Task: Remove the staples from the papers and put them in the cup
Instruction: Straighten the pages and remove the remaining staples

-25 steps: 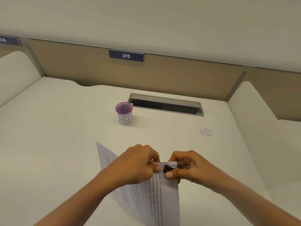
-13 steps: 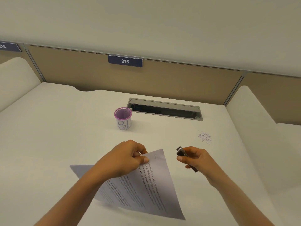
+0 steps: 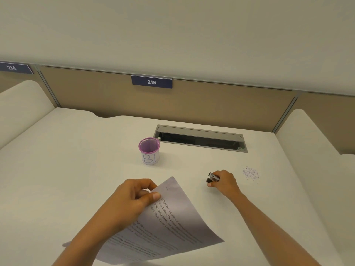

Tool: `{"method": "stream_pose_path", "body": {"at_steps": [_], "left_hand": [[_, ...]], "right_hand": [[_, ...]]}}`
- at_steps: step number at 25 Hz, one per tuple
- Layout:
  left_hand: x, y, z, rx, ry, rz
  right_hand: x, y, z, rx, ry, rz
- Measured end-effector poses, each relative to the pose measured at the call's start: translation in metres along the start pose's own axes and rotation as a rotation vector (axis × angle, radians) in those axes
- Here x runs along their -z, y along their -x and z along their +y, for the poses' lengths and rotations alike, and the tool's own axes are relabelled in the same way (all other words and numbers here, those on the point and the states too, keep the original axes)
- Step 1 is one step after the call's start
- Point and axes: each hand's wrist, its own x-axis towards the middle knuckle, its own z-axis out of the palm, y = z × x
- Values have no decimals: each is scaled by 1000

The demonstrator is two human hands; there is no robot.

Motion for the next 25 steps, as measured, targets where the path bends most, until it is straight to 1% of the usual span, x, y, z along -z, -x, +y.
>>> {"method": "stream_pose_path", "body": {"at_steps": [2,5,9,13,20,22,23,25], "left_hand": [[7,0,-4,9,53,47],[18,-4,-9,17,157,99],[36,-10,-14,22,187,82],[45,-16,-17,29,212,85],[42,-19,-15,23,201,83],[44,-19,-14,20,213,101],[46,-19,-13,21,225,114],[50,-17,-14,13,265,133]], "right_hand": [[1,-28,-7,8,101,14],[3,-64,-15,4,188,40],[2,-99,-16,30,315,21],[3,-117,-15,35,357,-48],[5,-117,-16,44,382,-83],[10,-104,-22,64,327,-68],[11,-93,-26,67,206,-45],[7,-60,-33,87,-210,-18]]}}
